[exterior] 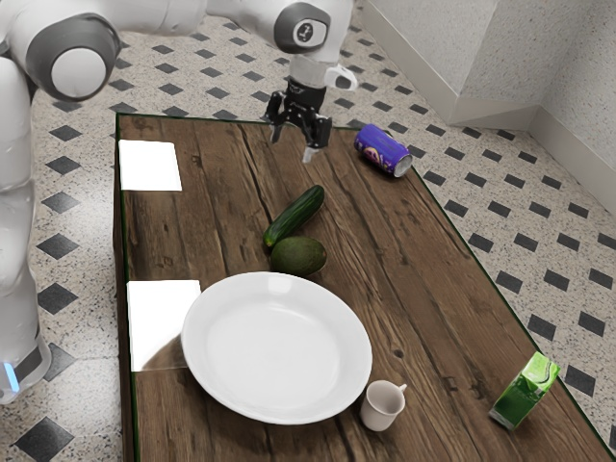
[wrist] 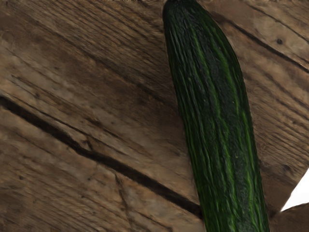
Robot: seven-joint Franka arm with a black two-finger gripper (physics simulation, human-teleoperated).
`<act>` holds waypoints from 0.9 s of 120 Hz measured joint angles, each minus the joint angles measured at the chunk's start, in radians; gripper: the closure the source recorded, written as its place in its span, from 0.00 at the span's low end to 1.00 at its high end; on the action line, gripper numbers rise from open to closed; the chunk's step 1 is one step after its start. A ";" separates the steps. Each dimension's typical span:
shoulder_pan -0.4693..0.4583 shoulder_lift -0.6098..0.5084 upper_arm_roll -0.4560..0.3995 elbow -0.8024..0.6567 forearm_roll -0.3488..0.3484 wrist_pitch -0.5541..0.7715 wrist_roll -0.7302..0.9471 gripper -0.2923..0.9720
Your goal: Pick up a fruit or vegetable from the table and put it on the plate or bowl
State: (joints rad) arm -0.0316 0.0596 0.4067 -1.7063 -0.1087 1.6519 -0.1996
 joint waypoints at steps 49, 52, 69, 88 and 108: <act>-0.187 -0.082 0.010 -0.200 -0.013 0.120 -0.186 0.23; -0.192 -0.083 0.011 -0.204 -0.011 0.123 -0.195 0.23; -0.180 -0.093 0.016 -0.211 0.000 0.132 -0.243 0.23; -0.088 -0.106 0.017 -0.244 0.015 0.137 -0.294 0.23; -0.128 -0.108 0.017 -0.247 0.019 0.141 -0.338 0.23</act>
State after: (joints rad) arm -0.1599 -0.0484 0.4237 -1.9533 -0.0893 1.7931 -0.5372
